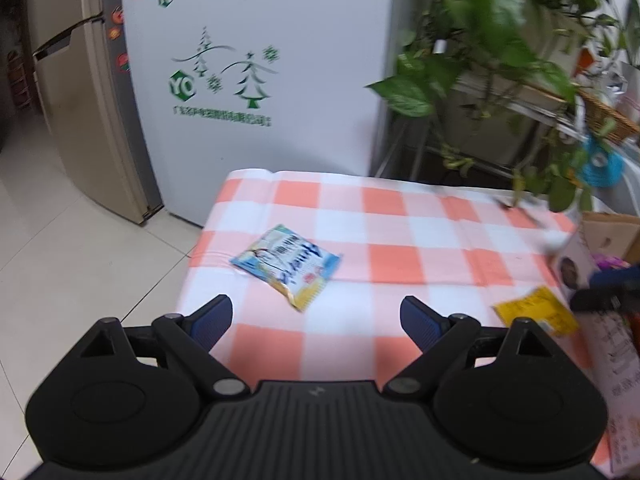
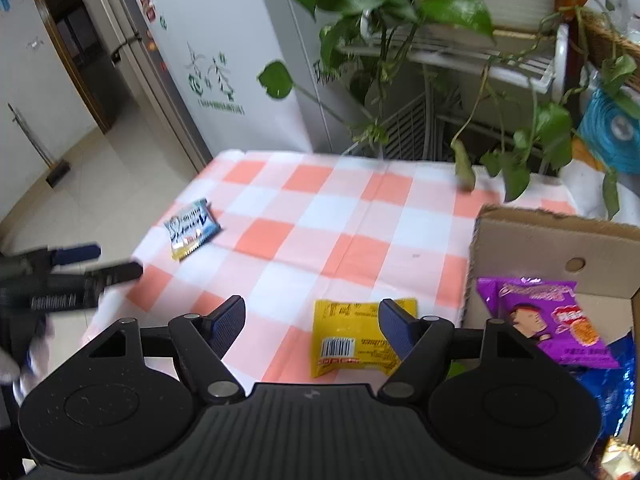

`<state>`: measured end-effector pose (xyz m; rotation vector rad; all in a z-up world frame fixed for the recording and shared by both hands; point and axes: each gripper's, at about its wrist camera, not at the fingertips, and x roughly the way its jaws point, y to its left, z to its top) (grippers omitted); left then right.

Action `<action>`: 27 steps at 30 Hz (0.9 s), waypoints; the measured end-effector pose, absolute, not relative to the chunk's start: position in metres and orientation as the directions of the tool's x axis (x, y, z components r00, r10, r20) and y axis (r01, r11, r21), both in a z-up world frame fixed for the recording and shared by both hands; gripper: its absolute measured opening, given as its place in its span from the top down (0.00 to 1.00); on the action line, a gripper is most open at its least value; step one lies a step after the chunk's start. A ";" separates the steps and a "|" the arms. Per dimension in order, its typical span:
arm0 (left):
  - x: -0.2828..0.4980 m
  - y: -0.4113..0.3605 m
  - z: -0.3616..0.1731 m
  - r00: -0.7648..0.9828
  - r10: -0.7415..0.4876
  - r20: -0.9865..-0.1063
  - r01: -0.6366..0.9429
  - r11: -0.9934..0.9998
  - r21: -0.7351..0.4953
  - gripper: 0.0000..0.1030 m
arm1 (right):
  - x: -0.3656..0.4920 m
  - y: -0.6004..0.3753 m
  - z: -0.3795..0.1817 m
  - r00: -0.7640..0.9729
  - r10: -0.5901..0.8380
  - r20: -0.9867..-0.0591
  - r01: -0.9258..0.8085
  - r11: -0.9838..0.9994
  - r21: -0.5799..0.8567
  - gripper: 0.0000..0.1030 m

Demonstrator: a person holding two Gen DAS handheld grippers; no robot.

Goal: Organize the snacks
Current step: 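Move the right tool to the yellow bag while the left tool approaches the America bag, then lower the right tool over the yellow bag while the left tool lowers onto the America bag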

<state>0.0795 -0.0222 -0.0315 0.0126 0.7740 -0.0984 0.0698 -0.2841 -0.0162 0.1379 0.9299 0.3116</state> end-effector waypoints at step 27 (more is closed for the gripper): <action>0.192 -0.002 -0.096 0.649 0.018 -0.760 -0.076 0.996 -0.042 0.12 | 0.095 -0.234 -0.063 0.471 0.185 -0.863 -0.235 0.969 0.080 0.20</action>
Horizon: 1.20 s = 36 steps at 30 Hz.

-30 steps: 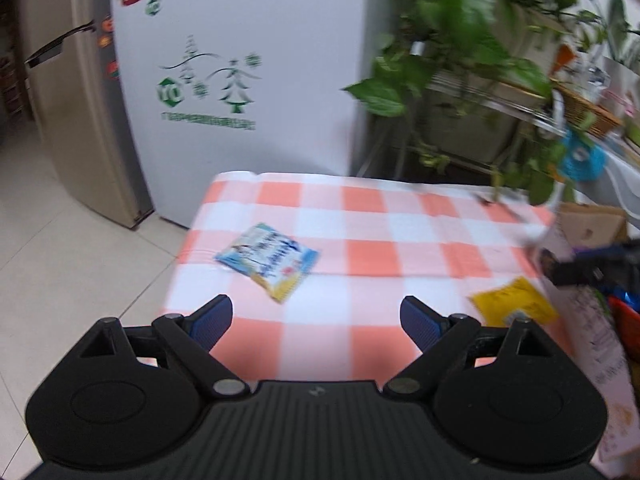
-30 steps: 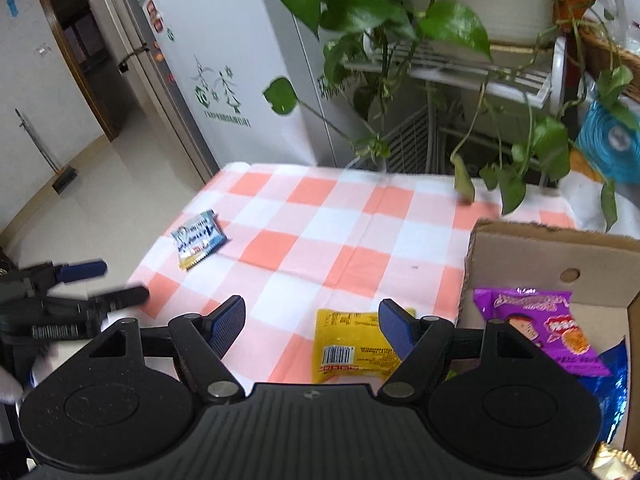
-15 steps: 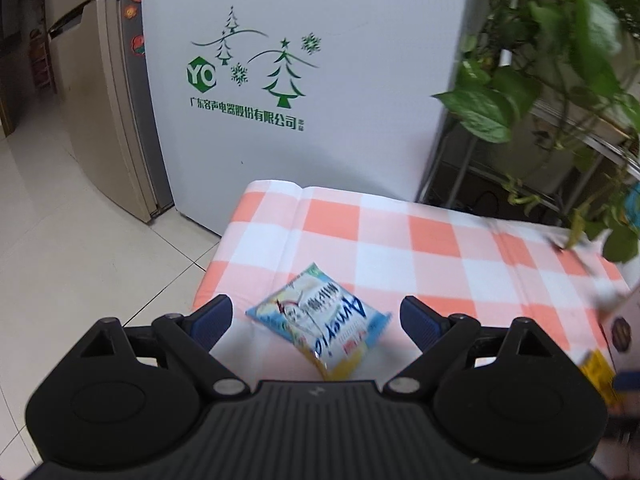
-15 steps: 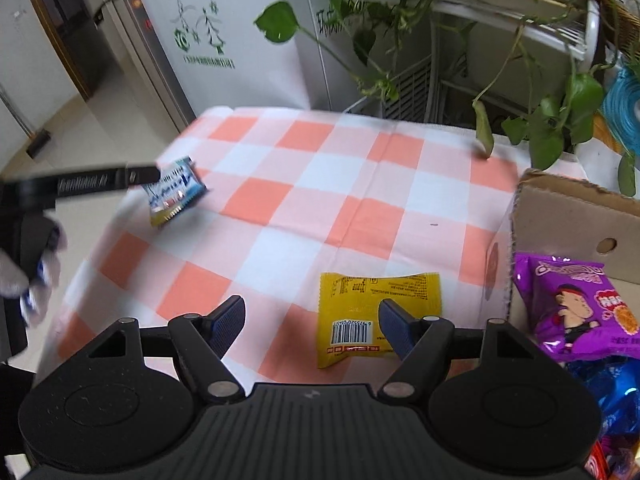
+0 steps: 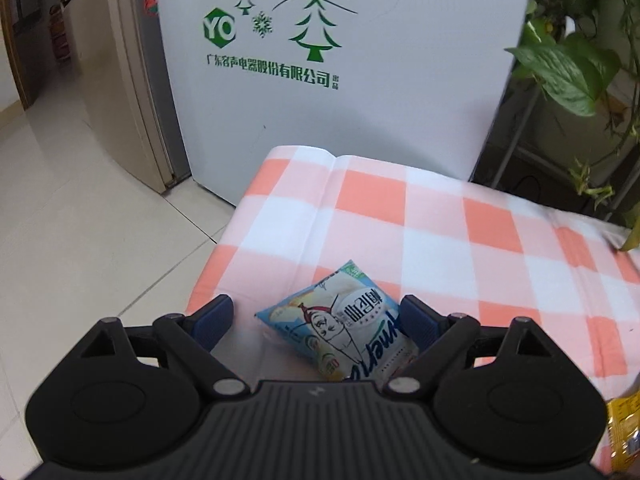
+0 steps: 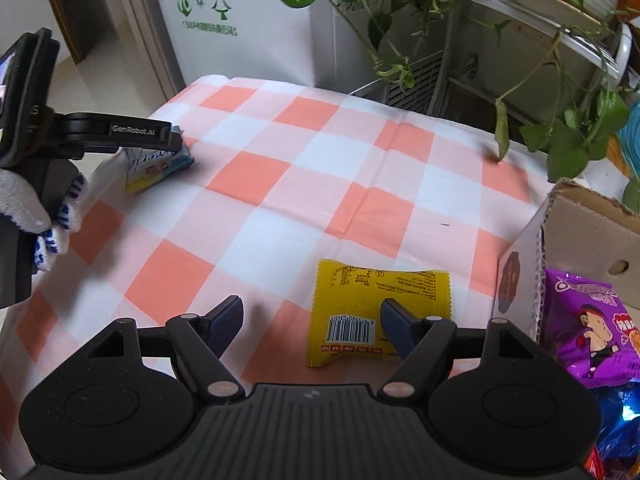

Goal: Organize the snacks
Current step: 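Lower the right tool over the yellow bag while the left tool lowers onto the America bag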

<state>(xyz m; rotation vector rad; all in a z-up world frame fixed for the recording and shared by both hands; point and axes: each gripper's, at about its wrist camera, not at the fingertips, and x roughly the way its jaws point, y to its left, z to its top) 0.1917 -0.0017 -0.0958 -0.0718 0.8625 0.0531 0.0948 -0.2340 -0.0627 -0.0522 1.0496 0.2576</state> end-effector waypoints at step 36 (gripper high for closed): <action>0.188 -0.003 -0.087 0.593 -0.098 -0.799 -0.080 0.980 -0.180 0.11 | 0.096 -0.223 -0.065 0.427 0.320 -0.846 -0.414 0.901 0.131 0.12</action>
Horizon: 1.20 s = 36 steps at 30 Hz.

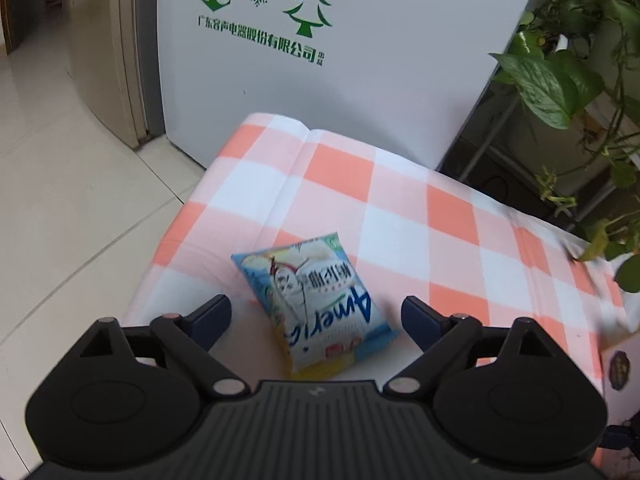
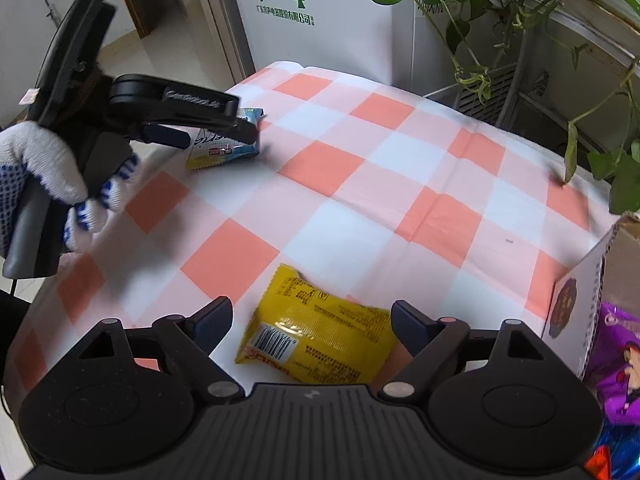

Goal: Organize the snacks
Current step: 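Lower the right tool over the yellow bag while the left tool lowers onto the America bag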

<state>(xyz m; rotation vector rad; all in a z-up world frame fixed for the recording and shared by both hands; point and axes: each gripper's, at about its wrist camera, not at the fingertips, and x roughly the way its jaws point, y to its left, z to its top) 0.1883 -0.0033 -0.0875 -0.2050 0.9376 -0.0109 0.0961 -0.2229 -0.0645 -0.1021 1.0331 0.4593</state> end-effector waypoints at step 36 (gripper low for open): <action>0.180 -0.026 -0.090 0.607 -0.096 -0.788 0.151 0.989 -0.005 0.34 | 0.085 -0.207 -0.068 0.395 0.279 -0.875 -0.525 0.850 0.034 0.38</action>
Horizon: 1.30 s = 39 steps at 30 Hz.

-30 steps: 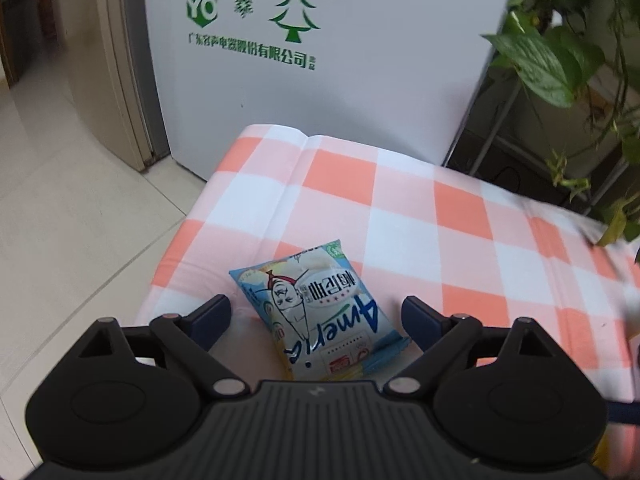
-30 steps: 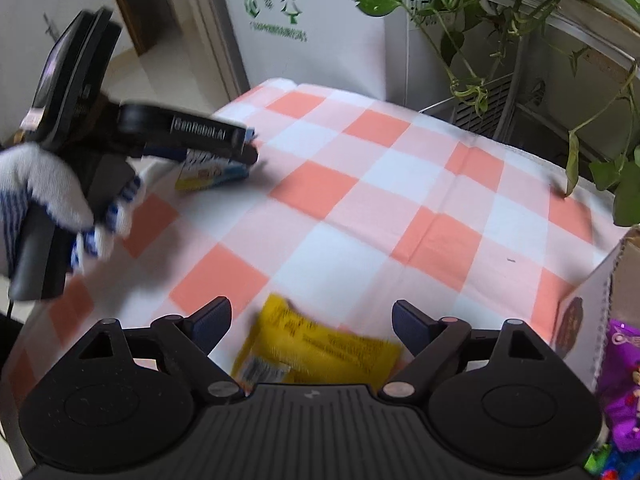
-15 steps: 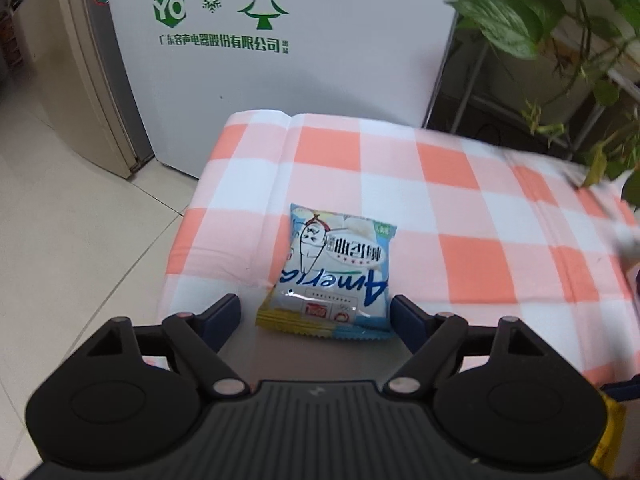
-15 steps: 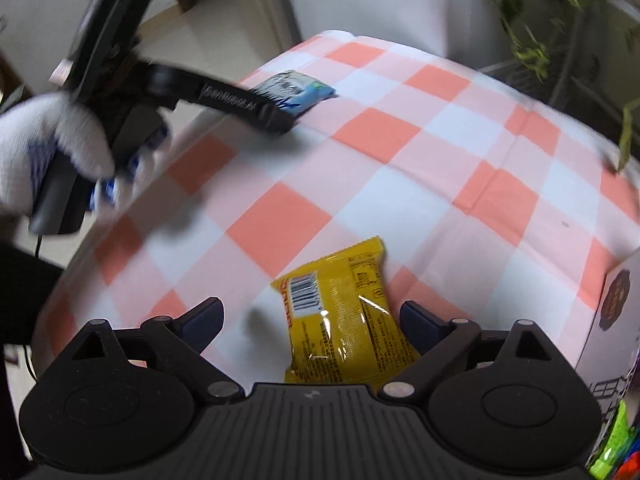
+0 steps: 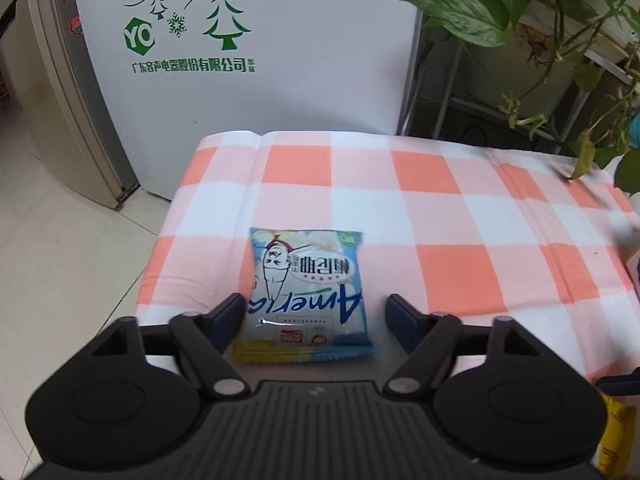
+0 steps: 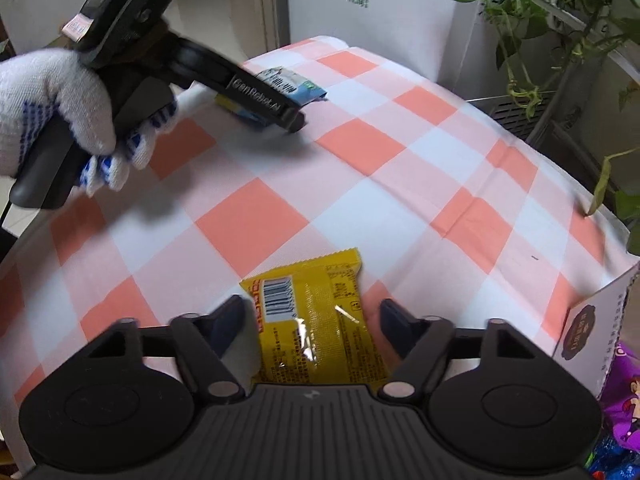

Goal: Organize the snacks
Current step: 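Lower the right tool over the yellow bag while the left tool lowers onto the America bag, then close the right tool on the yellow bag while the left tool grasps the America bag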

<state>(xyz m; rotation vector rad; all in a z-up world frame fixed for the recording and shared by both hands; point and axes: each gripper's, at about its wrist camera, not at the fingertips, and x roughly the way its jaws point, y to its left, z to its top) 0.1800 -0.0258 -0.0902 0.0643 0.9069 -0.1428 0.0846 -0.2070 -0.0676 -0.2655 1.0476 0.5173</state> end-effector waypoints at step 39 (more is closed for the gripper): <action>0.157 -0.028 -0.072 0.634 -0.144 -0.760 0.122 0.989 -0.086 0.29 | 0.097 -0.219 -0.049 0.486 0.234 -0.842 -0.400 0.916 0.024 0.45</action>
